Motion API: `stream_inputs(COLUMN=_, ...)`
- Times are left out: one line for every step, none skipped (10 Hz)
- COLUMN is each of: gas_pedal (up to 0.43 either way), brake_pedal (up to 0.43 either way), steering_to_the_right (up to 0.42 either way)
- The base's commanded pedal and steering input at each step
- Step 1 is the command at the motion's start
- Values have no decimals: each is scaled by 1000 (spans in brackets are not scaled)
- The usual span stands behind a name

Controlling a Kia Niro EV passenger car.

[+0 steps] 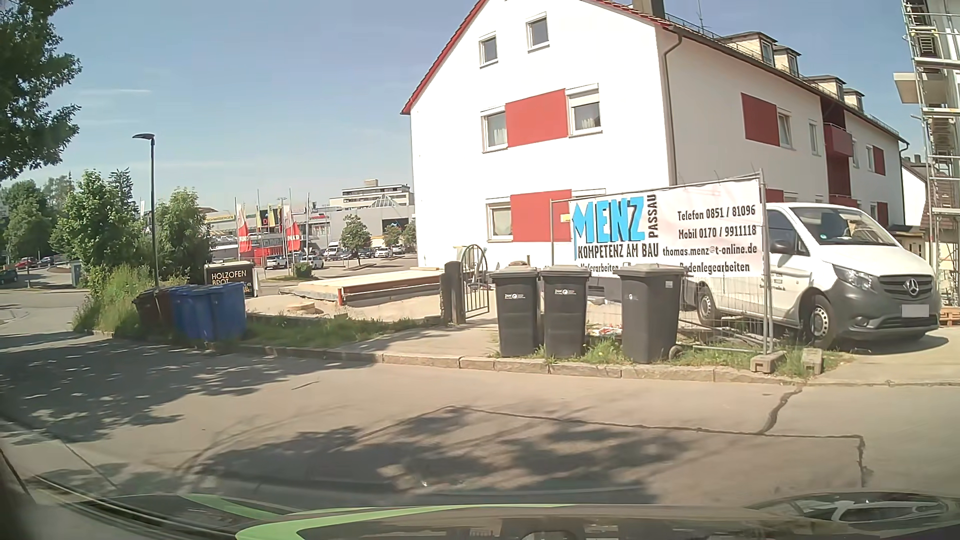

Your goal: Follow the waypoints while adhering to traffic rules and regulations

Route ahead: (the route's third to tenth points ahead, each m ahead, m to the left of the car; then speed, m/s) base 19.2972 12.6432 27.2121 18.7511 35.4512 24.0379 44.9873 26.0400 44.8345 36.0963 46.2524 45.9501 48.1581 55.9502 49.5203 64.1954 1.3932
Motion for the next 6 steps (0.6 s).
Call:
stream_inputs(gas_pedal=130, brake_pedal=0, steering_to_the_right=-430)
stream_inputs(gas_pedal=130, brake_pedal=0, steering_to_the_right=-470)
stream_inputs(gas_pedal=130, brake_pedal=0, steering_to_the_right=-497)
stream_inputs(gas_pedal=130, brake_pedal=0, steering_to_the_right=-523)
stream_inputs(gas_pedal=130, brake_pedal=0, steering_to_the_right=-543)
stream_inputs(gas_pedal=130, brake_pedal=0, steering_to_the_right=-557)
